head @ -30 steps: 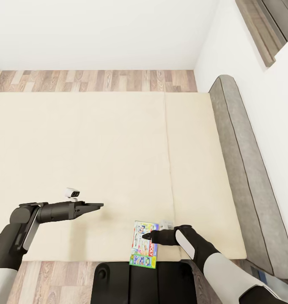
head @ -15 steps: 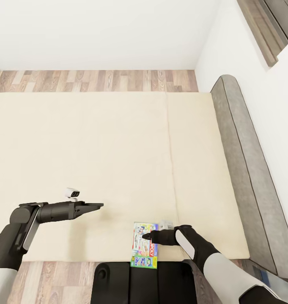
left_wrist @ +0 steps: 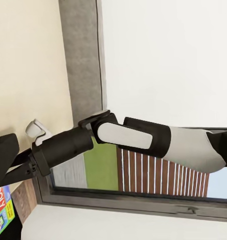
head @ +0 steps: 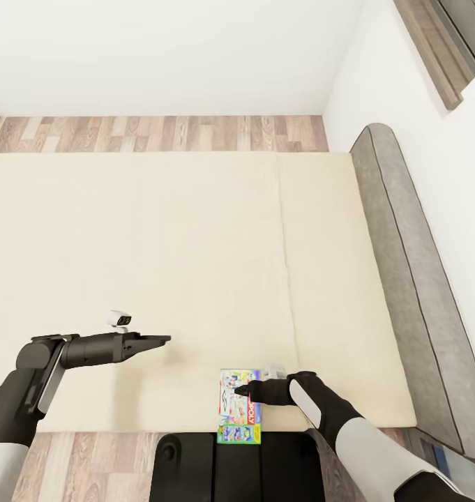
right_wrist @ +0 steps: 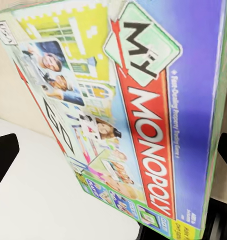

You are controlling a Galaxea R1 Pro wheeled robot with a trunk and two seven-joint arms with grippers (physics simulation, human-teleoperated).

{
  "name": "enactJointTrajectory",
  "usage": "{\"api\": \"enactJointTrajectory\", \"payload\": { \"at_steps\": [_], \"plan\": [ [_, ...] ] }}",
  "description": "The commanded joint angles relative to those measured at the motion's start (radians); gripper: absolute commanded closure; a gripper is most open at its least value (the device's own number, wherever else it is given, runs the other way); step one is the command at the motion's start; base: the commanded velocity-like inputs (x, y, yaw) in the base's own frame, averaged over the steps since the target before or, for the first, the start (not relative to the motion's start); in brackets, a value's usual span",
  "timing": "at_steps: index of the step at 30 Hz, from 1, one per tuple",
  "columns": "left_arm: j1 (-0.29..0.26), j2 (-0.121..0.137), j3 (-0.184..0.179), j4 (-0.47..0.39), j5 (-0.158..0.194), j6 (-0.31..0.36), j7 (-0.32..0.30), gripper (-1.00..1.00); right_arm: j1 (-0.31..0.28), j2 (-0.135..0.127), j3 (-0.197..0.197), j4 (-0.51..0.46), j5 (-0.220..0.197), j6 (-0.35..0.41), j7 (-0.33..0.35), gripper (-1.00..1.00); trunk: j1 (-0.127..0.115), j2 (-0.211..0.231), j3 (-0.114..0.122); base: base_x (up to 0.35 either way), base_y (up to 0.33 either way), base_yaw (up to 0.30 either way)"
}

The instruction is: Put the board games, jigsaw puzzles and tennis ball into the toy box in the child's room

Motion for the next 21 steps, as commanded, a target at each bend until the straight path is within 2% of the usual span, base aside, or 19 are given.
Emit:
{"api": "enactJointTrajectory", "payload": {
  "at_steps": [1, 9, 21],
  "plan": [
    [0.0, 0.0, 0.0, 0.0, 0.0, 0.011, -0.004, -1.0, -0.001, 0.0, 0.002, 0.0, -0.001, 0.003, 0.001, -1.0, 0.001, -0.002, -0.001, 0.0, 0.097, 0.0],
    [0.0, 0.0, 0.0, 0.0, -0.001, 0.011, -0.004, -1.0, -0.001, 0.001, 0.002, 0.001, 0.0, 0.004, 0.001, -1.0, 0.001, -0.002, -0.001, 0.0, 0.092, 0.0],
    [0.0, 0.0, 0.0, 0.0, 0.001, 0.011, -0.004, -1.0, -0.001, 0.002, 0.002, 0.004, 0.0, 0.017, -0.004, -1.0, 0.001, -0.002, -0.001, 0.0, 0.011, 0.0]
  ]
}}
